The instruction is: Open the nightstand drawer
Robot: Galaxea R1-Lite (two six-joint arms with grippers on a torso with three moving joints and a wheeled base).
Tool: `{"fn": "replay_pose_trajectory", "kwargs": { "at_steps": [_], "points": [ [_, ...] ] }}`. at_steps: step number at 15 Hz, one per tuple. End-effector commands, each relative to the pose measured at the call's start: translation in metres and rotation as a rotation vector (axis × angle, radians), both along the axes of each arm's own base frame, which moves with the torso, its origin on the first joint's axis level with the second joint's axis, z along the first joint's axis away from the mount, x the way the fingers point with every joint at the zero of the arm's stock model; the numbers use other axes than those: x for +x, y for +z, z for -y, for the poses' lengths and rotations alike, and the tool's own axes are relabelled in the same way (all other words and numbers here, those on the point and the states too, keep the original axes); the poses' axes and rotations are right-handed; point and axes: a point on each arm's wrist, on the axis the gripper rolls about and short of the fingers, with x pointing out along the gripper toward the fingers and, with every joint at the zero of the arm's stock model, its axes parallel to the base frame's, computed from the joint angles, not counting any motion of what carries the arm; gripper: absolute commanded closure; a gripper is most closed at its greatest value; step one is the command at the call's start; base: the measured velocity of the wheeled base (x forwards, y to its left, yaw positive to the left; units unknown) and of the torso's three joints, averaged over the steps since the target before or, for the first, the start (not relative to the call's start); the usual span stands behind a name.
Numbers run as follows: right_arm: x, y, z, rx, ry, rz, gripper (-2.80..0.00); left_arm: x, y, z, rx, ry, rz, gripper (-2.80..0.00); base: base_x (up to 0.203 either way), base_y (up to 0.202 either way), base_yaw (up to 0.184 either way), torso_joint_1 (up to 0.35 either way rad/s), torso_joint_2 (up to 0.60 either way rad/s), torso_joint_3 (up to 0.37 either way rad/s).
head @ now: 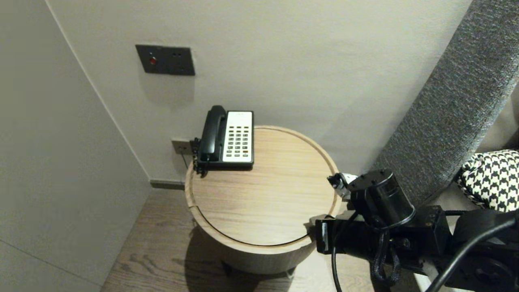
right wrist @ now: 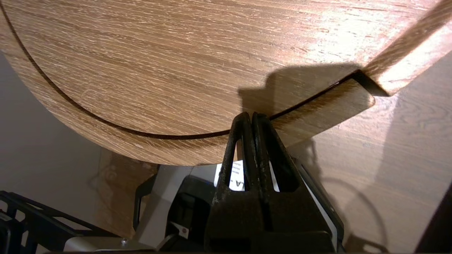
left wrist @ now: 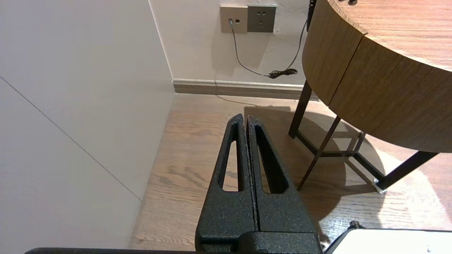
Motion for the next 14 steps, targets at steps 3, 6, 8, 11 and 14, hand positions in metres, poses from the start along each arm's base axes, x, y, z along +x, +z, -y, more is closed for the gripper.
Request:
{"fn": "replay_pose_trajectory", "kwargs": {
  "at_steps": [3, 6, 8, 11, 14],
  "points": [
    [-0.008, -0.003, 0.004, -0.007, 0.005, -0.013, 0.00, 0.000, 0.000, 0.000, 0.001, 0.001, 0.000, 0.00, 0.000, 0.000, 0.000, 0.000, 0.00, 0.000],
    [-0.013, -0.004, 0.005, -0.010, 0.014, -0.017, 0.00, 0.000, 0.000, 0.000, 0.001, 0.000, 0.000, 0.00, 0.000, 0.000, 0.000, 0.000, 0.00, 0.000],
    [-0.017, -0.002, 0.005, -0.006, 0.022, -0.014, 0.00, 0.000, 0.000, 0.000, 0.001, 0.001, 0.000, 0.00, 0.000, 0.000, 0.000, 0.000, 0.00, 0.000],
    [-0.022, -0.005, 0.005, -0.013, 0.035, -0.023, 0.00, 0.000, 0.000, 0.000, 0.001, 0.000, 0.000, 0.00, 0.000, 0.000, 0.000, 0.000, 0.00, 0.000],
    [-0.035, -0.009, 0.006, -0.004, 0.048, -0.054, 0.00, 0.000, 0.000, 0.000, 0.001, 0.001, 0.000, 0.00, 0.000, 0.000, 0.000, 0.000, 0.00, 0.000]
  ]
}}
